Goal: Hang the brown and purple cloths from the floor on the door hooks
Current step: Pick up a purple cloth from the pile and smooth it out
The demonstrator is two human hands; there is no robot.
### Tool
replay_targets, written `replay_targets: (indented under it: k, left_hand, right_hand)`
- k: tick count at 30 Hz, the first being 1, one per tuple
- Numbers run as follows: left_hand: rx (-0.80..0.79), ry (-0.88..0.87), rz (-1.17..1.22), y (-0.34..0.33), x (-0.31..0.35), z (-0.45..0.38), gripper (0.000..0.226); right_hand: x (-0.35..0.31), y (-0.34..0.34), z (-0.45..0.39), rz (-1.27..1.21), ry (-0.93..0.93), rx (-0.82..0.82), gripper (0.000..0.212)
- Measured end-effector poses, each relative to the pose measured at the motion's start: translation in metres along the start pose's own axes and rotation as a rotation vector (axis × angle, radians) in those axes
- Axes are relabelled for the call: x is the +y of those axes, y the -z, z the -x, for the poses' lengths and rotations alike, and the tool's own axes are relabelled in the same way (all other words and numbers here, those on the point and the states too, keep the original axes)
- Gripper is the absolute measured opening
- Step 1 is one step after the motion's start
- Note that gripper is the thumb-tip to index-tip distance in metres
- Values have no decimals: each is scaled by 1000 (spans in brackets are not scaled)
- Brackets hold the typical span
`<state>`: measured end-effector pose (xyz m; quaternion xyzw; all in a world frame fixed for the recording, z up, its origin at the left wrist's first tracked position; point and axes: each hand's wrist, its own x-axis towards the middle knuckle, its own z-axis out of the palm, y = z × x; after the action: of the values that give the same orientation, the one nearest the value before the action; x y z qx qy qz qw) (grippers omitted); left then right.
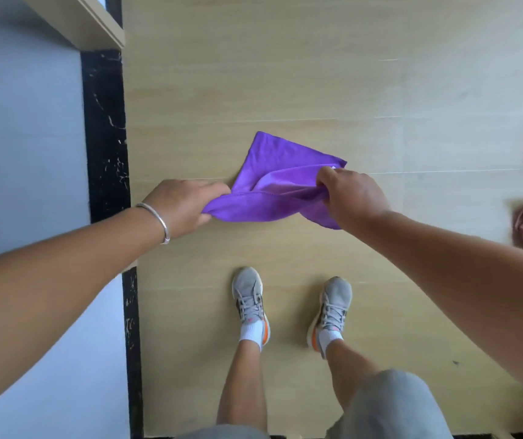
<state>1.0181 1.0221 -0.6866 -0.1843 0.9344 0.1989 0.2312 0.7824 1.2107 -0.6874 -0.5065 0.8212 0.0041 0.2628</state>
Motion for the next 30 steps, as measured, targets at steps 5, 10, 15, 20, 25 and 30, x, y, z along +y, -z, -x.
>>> replay_targets:
  k: [5, 10, 15, 20, 25, 30]
  left_hand:
    - [-126, 199, -130, -26, 13, -1, 31]
    - [-282, 438, -131, -60, 30, 0, 29]
    - [-451, 504, -178, -86, 36, 5, 25]
    - [-380, 459, -180, -75, 21, -6, 23]
    - [-261, 473, -196, -8, -14, -40, 20]
    - [-129, 524, -235, 92, -36, -75, 22]
  right_hand:
    - [-15, -22, -1, 108, 86, -94, 13]
    - [-9, -40, 12, 221, 42, -226, 20]
    - [16, -56, 34, 390, -64, -422, 23]
    - [34, -45, 24, 432, -41, -360, 23]
    - [29, 10, -38, 450, -70, -254, 25]
    - [17, 102, -96, 433, -89, -71, 29]
